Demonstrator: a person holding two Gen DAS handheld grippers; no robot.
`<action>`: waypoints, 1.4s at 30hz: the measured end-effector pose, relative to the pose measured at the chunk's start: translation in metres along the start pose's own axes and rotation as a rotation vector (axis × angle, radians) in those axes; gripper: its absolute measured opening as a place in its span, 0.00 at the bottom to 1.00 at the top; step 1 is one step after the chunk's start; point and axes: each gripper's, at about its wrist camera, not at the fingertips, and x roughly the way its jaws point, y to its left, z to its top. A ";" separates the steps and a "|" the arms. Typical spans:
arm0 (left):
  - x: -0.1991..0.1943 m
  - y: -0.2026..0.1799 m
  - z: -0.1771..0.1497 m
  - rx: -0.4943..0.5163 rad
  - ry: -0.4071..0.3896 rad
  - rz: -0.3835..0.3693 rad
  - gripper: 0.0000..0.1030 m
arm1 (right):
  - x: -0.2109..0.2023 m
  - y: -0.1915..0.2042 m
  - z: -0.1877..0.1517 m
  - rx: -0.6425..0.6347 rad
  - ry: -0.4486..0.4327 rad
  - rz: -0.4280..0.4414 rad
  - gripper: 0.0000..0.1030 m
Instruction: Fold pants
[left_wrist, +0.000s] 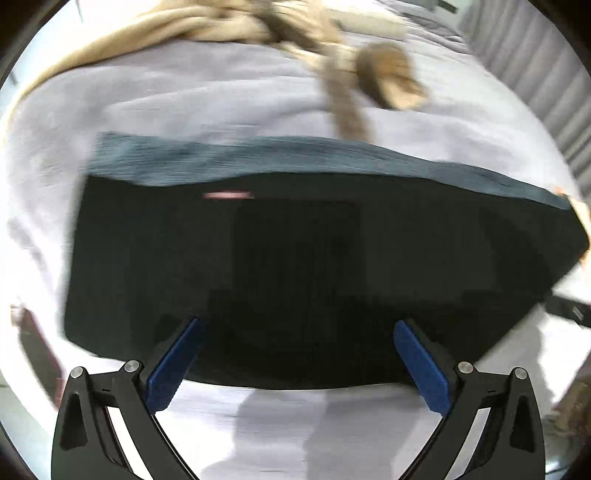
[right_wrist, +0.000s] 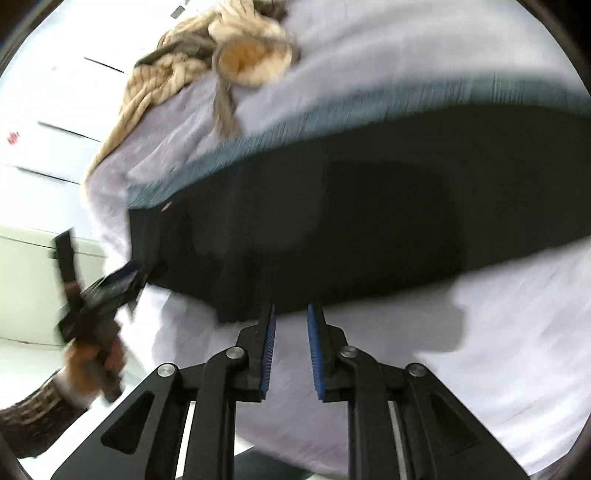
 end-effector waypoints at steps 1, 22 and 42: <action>0.006 -0.013 -0.001 0.009 0.006 -0.007 1.00 | 0.005 -0.002 0.008 -0.009 -0.002 -0.020 0.19; 0.019 -0.043 -0.031 0.102 0.100 0.092 1.00 | 0.006 -0.033 -0.016 0.075 0.101 -0.072 0.57; -0.015 -0.080 -0.036 0.106 0.188 0.017 1.00 | -0.024 -0.044 -0.034 0.169 0.087 -0.068 0.88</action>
